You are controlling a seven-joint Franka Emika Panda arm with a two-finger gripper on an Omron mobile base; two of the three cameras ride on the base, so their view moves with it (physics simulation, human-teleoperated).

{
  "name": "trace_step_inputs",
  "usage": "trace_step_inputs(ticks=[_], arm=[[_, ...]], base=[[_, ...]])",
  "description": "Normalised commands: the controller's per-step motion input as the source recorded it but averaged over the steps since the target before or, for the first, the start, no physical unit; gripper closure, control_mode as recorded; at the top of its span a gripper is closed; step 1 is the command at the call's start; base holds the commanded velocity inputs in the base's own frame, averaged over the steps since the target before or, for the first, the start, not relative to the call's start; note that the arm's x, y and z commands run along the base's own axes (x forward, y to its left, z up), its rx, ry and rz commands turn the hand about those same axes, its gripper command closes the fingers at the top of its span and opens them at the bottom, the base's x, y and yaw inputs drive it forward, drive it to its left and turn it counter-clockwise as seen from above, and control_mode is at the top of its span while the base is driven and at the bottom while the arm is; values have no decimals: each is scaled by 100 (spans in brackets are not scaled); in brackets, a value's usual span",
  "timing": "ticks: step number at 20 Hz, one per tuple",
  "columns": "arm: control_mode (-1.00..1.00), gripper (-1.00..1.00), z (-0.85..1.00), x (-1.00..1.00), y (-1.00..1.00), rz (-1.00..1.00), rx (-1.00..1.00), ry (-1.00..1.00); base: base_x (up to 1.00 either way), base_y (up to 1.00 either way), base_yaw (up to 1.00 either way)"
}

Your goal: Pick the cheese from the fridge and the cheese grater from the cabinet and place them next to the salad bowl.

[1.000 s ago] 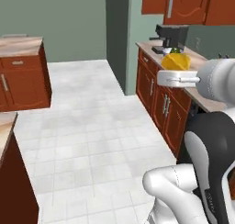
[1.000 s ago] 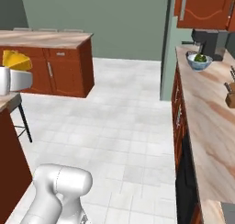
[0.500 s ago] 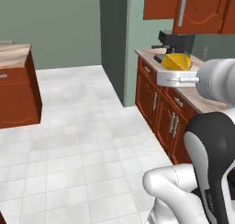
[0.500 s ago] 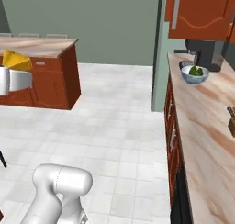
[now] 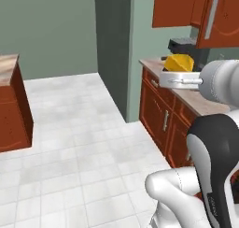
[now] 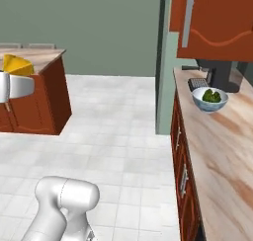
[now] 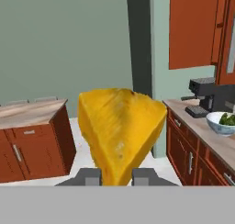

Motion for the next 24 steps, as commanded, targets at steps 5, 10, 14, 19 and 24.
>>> trace_step_inputs(ticks=[5,10,14,19,24], arm=[[100,100,0,0,0,0,0,0],[100,100,0,0,0,0,0,0],[100,100,0,0,0,0,0,0],[100,100,0,0,0,0,0,0],[100,100,0,0,0,0,0,0]], base=[[100,11,-20],[99,0,-41],[93,7,-52],[81,62,-35],[43,47,-37]])
